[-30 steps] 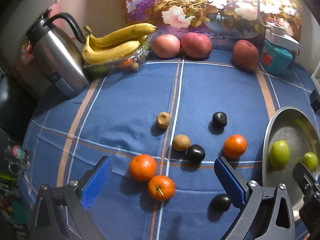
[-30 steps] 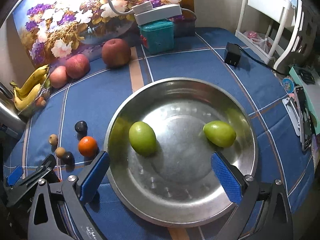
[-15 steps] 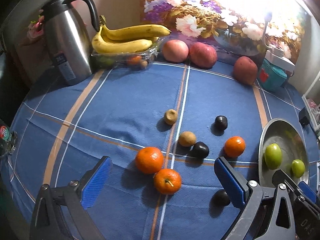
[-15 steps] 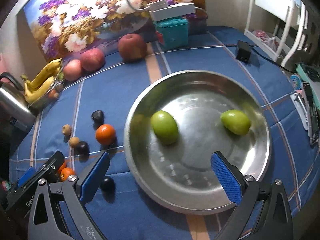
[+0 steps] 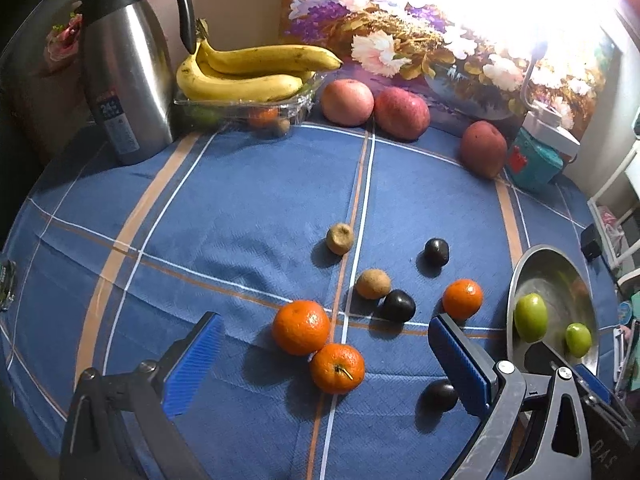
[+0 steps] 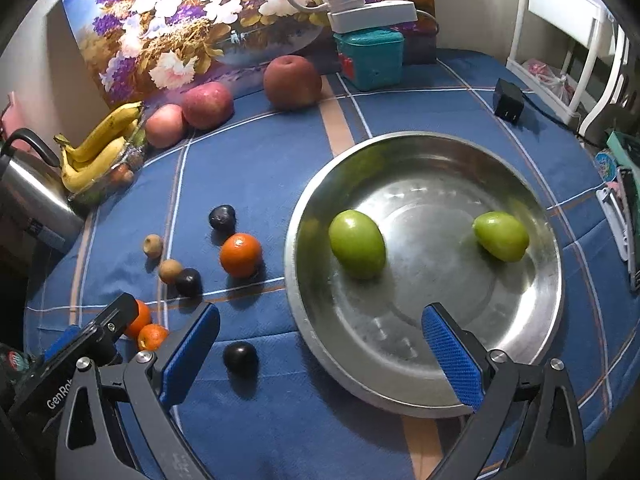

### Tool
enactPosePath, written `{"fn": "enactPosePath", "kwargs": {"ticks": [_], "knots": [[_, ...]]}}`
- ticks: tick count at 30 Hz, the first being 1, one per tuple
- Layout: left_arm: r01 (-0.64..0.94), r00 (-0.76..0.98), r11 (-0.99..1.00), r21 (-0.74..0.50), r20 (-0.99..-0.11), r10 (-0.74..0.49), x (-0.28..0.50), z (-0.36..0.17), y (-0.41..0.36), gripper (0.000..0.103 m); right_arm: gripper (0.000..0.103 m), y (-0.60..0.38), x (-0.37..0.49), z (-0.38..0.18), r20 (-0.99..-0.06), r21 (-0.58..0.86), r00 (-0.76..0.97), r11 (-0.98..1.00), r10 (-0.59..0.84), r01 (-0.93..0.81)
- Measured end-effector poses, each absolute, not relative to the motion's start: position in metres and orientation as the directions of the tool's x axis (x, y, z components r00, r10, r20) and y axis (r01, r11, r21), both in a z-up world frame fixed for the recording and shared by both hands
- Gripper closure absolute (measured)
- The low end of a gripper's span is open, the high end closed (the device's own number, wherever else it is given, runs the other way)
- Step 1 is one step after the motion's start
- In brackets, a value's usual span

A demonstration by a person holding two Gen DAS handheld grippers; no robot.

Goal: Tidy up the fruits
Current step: 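Withdraw both open tools from the plate toward the remaining fruits, then grasp the stemmed mandarin with the left tool while the right tool grasps a black plum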

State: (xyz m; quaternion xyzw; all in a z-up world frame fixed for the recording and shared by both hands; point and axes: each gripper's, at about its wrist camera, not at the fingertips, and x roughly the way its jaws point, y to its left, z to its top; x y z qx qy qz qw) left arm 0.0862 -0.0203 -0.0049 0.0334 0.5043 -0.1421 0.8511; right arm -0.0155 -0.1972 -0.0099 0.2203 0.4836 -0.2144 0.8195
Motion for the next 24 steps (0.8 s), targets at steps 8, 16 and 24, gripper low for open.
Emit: {"fn": "enactPosePath", "kwargs": {"ticks": [8,16,24], "knots": [[0.245,0.471,0.96,-0.132,-0.849,-0.237,0.096,0.004,-0.006,0.0,0.002,-0.19,-0.009,0.002,-0.85,0.18,0.509,0.832,-0.137,0.525],[0.236,0.441,0.959,-0.156,-0.863,-0.249,0.104,-0.001,0.001,0.003,0.012,-0.178,0.003,0.002,-0.848,0.187,0.521,0.865,-0.097,0.465],[0.218,0.338,0.959,-0.182,-0.908,-0.249,0.109,-0.027,0.0,0.007,0.016,-0.157,0.016,-0.019,-0.889,0.169,0.457,0.904,-0.032,0.392]]}}
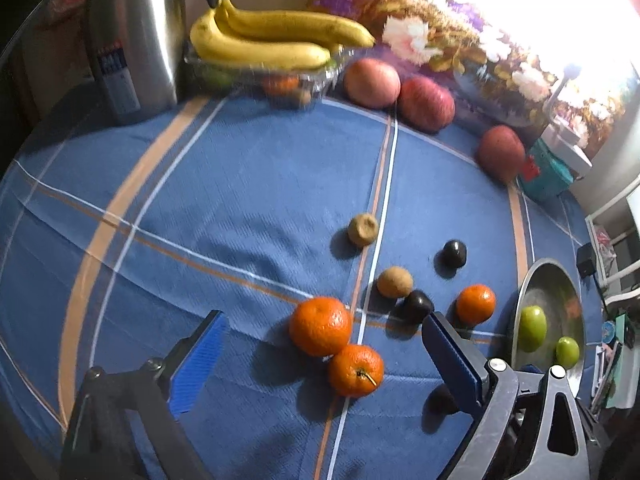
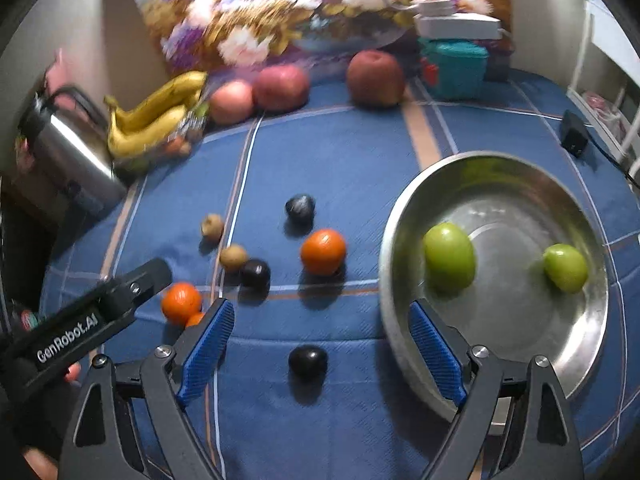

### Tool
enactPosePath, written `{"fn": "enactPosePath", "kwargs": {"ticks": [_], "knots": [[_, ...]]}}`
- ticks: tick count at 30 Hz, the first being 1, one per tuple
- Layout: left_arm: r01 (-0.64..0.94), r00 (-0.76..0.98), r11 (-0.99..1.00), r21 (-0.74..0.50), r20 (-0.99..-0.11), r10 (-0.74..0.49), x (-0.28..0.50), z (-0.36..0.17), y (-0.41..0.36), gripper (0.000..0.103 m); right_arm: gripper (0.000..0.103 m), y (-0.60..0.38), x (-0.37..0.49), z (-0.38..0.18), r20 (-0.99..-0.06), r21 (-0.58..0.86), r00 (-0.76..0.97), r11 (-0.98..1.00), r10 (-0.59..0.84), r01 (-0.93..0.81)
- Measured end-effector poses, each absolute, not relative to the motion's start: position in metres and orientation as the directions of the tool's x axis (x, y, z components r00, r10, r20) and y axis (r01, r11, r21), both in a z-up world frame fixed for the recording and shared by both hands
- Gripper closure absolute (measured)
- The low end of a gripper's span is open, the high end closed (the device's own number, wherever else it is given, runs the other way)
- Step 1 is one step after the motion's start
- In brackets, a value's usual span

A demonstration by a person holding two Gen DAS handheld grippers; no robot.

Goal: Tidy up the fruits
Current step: 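Grasp the stemmed mandarin with the left tool while the right tool grasps a black plum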

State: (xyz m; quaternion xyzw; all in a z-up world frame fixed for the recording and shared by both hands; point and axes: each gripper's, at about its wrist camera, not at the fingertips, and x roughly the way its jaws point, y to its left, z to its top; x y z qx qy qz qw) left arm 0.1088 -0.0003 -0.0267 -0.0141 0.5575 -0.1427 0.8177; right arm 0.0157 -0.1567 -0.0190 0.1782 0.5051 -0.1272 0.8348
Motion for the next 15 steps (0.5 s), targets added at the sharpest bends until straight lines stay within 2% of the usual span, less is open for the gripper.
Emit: {"fn": "enactPosePath", "kwargs": {"ticks": [7,9,15], "knots": [[0.237,0.221,0.952,-0.194,-0.943,-0.248,0.106,-0.054,-0.012,0.016,0.029,-0.149,0.022,-0.045,-0.924,0.183,0.38,0.912,0.032,0.368],[0.241,0.197,0.95,-0.201,-0.948,-0.251,0.106,-0.06,-0.014,0.024,0.032,-0.148,0.023,-0.051,-0.931,0.186,0.361,0.912,0.045,0.365],[0.241,0.175,0.953,-0.185,-0.957,-0.231,0.104,-0.069,-0.017,0.033,0.04,-0.146,0.025,-0.065,-0.949,0.184,0.307,0.914,0.069,0.363]]}}
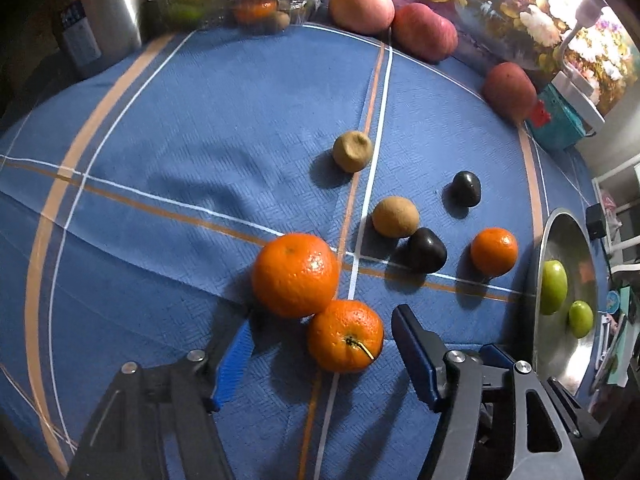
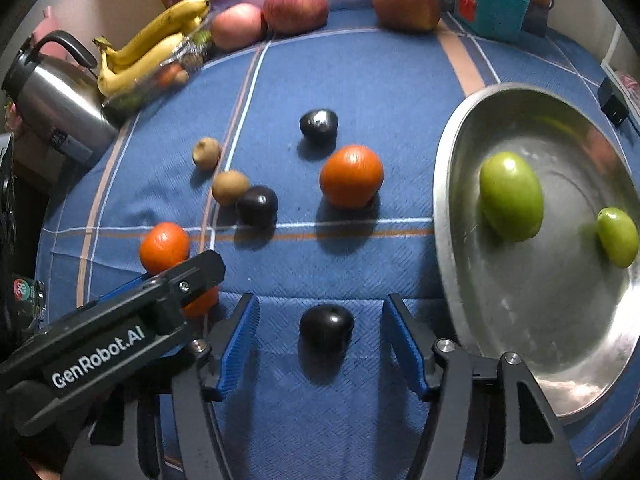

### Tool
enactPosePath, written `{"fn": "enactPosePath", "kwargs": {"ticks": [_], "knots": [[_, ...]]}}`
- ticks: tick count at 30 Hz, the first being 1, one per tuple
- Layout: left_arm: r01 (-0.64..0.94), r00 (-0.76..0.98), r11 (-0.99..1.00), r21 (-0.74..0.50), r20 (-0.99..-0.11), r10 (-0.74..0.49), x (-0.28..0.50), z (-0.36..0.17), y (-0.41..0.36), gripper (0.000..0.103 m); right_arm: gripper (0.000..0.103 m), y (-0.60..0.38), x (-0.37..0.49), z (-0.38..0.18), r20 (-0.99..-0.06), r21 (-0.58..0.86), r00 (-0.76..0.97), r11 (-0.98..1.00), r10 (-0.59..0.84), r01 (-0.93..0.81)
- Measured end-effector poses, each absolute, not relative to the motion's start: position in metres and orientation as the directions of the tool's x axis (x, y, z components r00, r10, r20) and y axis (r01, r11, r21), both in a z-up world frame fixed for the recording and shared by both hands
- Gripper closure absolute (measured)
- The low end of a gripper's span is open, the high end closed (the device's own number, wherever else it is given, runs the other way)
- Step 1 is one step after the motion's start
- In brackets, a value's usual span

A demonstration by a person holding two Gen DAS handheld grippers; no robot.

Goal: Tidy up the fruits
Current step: 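Grasp the stemmed mandarin with the left tool while the right tool grasps a black plum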

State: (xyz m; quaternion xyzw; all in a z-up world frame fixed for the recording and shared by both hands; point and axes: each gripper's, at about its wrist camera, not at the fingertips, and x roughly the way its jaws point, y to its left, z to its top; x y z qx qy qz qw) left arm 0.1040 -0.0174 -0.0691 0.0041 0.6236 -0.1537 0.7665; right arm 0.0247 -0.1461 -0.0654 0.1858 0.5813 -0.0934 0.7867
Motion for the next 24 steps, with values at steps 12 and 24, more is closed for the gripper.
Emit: {"fn": "enactPosePath", "kwargs": {"ticks": [12,24], "knots": [[0.252,0.174,0.953,-0.169,-0.961,-0.217,0.106,-0.068,-0.022,0.047,0.047,-0.13,0.03,-0.07,-0.963,0.068,0.267,0.946,-0.021,0.316],[0.252,0.159,0.942,-0.219,-0.951,-0.264,0.107,-0.055,-0.027,0.064,0.073,-0.144,0.025,-0.06,-0.957,0.127,0.291,0.924,0.019,0.36]]}}
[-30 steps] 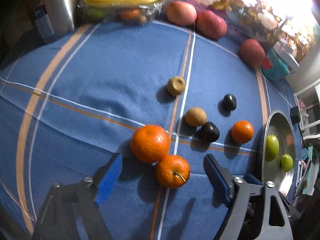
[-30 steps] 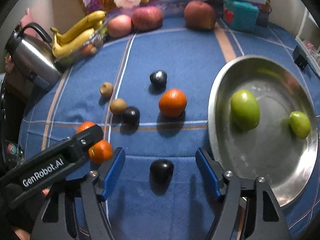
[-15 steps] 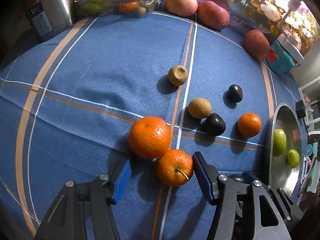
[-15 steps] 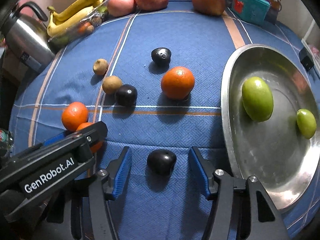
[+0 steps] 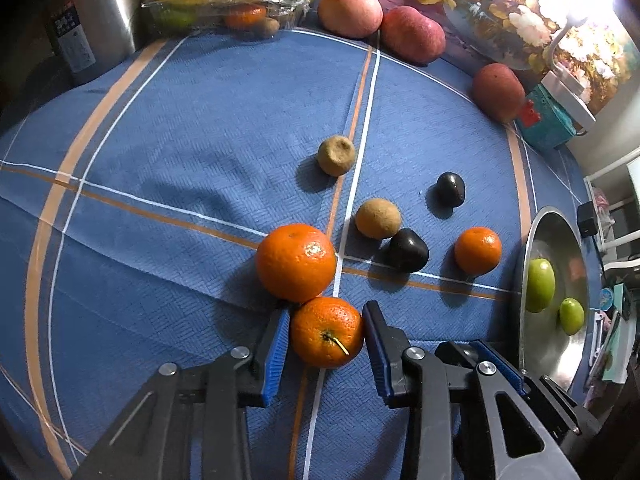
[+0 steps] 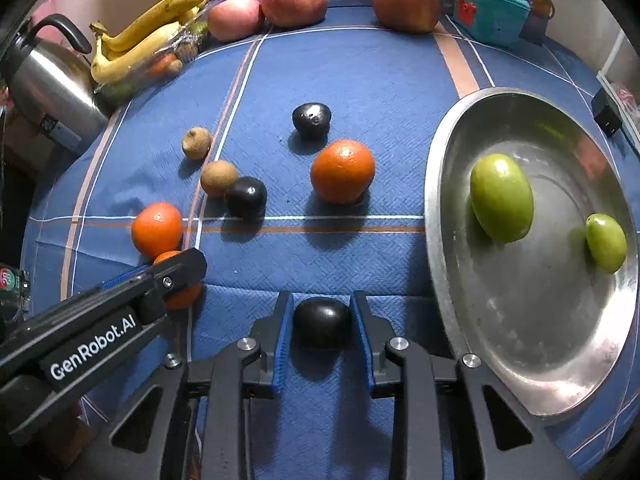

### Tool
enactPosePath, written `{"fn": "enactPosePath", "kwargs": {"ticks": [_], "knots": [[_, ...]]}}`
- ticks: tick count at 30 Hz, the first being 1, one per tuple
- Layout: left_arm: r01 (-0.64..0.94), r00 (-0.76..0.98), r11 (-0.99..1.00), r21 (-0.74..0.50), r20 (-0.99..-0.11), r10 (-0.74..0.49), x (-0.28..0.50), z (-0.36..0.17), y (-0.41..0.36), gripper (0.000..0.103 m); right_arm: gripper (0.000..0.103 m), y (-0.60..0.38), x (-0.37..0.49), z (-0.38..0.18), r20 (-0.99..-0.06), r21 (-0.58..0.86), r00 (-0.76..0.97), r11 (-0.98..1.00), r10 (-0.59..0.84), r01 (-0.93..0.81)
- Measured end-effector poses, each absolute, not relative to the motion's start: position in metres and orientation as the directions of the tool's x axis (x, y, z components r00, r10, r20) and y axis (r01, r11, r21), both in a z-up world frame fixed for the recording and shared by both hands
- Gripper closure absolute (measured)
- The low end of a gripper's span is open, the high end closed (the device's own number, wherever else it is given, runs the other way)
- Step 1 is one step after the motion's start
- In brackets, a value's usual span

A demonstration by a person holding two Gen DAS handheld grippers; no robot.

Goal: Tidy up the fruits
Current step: 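Grasp the stemmed mandarin with the left tool while the right tool grasps a black plum, then carry the mandarin in the left tool over the plate while the right tool carries the plum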

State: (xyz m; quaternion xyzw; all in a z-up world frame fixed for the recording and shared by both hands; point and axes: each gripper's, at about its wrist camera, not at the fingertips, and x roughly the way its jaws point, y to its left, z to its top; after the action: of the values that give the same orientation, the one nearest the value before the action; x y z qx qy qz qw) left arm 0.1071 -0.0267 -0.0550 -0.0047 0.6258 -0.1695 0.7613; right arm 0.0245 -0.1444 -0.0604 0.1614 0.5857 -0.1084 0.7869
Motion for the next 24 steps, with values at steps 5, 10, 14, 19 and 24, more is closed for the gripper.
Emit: {"fn": "enactPosePath", "kwargs": {"ticks": [5,10,14,19,24], "knots": [[0.264,0.196,0.936,-0.232,-0.937,-0.288,0.104,-0.041,-0.022,0.064,0.074,-0.155,0.021,-0.049,-0.944,0.176,0.325,0.909,0.047,0.379],[0.279,0.263,0.93,-0.24,-0.912,-0.315,0.101,-0.015,-0.018,0.064,0.074,-0.166,0.011,-0.024,-0.912,0.226,0.408,0.892,0.051,0.392],[0.283,0.302,0.927,-0.246,-0.894,-0.329,0.101,0.001,-0.011,0.064,0.074,-0.169,0.01,-0.006,-0.888,0.246,0.457,0.883,0.041,0.4],[0.296,0.332,0.926,-0.235,-0.883,-0.331,0.095,0.012,-0.015,0.064,0.074,-0.172,0.011,-0.002,-0.883,0.247,0.468,0.877,0.029,0.412],[0.325,0.342,0.921,-0.217,-0.881,-0.328,0.096,0.013,-0.032,0.064,0.074,-0.177,0.008,-0.004,-0.891,0.239,0.453,0.866,0.017,0.438]]}}
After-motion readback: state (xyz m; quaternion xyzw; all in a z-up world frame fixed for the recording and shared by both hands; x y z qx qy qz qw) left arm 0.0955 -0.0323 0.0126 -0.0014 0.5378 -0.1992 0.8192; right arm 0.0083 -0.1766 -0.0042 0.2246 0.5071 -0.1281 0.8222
